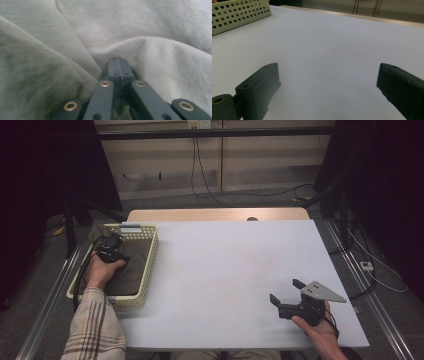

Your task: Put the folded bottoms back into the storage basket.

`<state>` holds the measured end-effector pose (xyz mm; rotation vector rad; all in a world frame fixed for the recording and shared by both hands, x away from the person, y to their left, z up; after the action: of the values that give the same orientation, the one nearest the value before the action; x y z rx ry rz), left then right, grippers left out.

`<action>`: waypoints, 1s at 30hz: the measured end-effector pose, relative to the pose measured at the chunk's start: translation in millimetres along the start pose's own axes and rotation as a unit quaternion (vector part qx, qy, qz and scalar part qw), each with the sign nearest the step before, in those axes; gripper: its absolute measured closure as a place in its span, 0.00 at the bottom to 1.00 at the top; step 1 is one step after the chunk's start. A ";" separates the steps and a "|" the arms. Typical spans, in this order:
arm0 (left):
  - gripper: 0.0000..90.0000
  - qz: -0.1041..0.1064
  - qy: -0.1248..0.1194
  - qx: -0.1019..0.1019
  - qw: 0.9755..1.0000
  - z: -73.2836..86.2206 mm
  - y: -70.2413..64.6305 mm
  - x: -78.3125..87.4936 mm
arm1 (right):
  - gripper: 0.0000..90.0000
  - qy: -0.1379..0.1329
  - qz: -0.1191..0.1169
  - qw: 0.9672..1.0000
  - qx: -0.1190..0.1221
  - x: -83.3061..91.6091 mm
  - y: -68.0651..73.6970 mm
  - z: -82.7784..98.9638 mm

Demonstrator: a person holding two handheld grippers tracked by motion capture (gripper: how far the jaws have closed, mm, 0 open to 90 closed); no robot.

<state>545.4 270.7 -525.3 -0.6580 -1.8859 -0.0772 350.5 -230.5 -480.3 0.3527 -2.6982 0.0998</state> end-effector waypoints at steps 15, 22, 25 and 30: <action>0.99 -0.010 -0.106 -0.023 0.994 -19.0 -7.6 41.0 | 0.05 0.004 0.002 1.000 -0.003 -0.9 -1.2 0.8; 1.00 -0.092 -0.117 0.006 0.989 -12.9 22.0 56.3 | 0.05 0.001 0.003 1.000 -0.002 0.2 -1.2 0.3; 1.00 -0.109 -0.085 0.045 0.989 1.3 37.9 45.1 | 0.05 0.001 0.001 1.000 -0.002 0.0 -1.2 0.4; 1.00 -0.120 -0.034 0.067 0.990 12.6 48.4 30.4 | 0.05 0.001 0.002 1.000 -0.004 -0.2 -1.1 0.3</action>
<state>549.8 328.3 -515.9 -0.3438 -2.0106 -0.0829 350.8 -231.6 -480.7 0.3437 -2.6962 0.0915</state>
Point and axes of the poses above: each handheld gripper's, and its own axes: x roughly backward along the jaws, z roughly out of its underside, y roughly to its left, the point moved 10 cm from there along -x, roughly forward along the jaws, and after that the axes turned 12 degrees about z, right-handed, at the moved point
